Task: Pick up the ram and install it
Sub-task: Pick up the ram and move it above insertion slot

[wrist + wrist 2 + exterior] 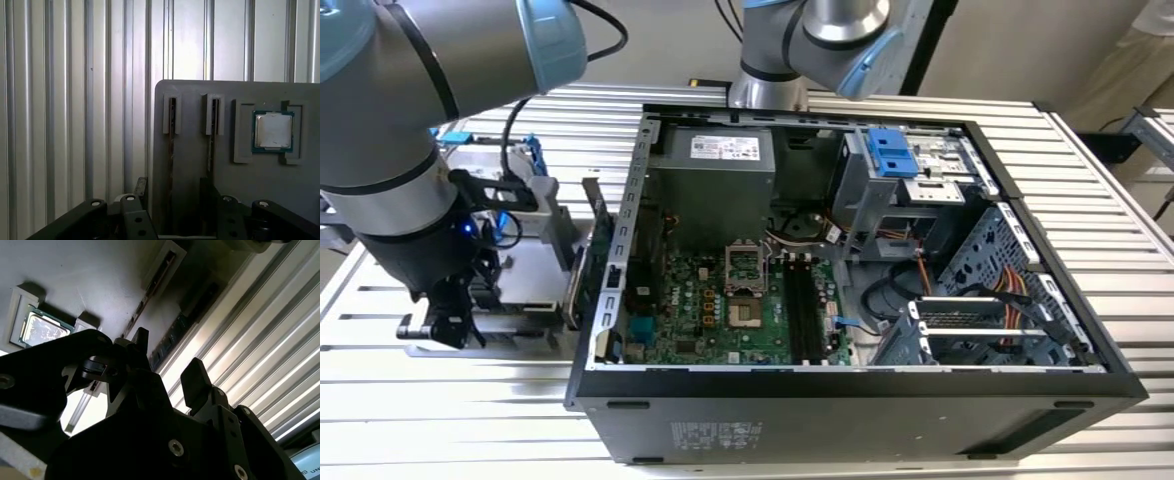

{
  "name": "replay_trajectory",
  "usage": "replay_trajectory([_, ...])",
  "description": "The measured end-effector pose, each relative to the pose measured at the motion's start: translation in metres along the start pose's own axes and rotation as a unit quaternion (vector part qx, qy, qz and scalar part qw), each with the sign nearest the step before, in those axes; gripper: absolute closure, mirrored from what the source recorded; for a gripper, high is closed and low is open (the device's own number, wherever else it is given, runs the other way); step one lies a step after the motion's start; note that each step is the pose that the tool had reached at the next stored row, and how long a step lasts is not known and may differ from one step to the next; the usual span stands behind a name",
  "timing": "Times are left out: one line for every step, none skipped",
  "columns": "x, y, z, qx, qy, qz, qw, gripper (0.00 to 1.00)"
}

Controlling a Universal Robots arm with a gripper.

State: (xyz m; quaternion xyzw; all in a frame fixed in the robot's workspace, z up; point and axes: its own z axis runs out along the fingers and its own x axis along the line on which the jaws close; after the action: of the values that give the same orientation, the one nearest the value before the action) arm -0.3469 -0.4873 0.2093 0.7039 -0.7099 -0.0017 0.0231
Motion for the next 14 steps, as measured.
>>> replay_trajectory([0.0, 0.0, 0.0009, 0.0, -0.0001, 0.001, 1.0, 0.0])
replay_trajectory([-0.0001, 0.0, 0.0017, -0.0001, -0.0001, 0.002, 1.0, 0.0])
replay_trajectory([-0.0001, 0.0, 0.0025, -0.0001, -0.0001, 0.004, 1.0, 0.0])
replay_trajectory([-0.0001, -0.0001, 0.0034, -0.0001, -0.0002, 0.004, 1.0, 0.0])
replay_trajectory([-0.0001, -0.0001, 0.0041, -0.0002, -0.0001, 0.005, 1.0, 0.0])
replay_trajectory([-0.0001, -0.0001, 0.0048, -0.0002, 0.0001, 0.005, 1.0, 0.0])
replay_trajectory([-0.0001, -0.0002, 0.0055, -0.0002, 0.0002, 0.005, 1.0, 0.0])
replay_trajectory([-0.0001, -0.0003, 0.0062, -0.0002, 0.0005, 0.005, 1.0, 0.0])
replay_trajectory([-0.0001, -0.0003, 0.0069, -0.0001, 0.0006, 0.005, 1.0, 0.0])
replay_trajectory([-0.0001, -0.0002, 0.0074, -0.0002, 0.0008, 0.006, 1.0, 0.0])
replay_trajectory([0.0, -0.0002, 0.008, -0.0002, 0.001, 0.006, 1.0, 0.0])
replay_trajectory([0.0001, -0.0002, 0.0087, -0.0002, 0.001, 0.006, 1.0, 0.0])
replay_trajectory([0.0002, -0.0003, 0.0094, -0.0002, 0.0011, 0.006, 1.0, 0.0])
replay_trajectory([0.0002, -0.0003, 0.01, -0.0002, 0.0012, 0.006, 1.0, 0.0])
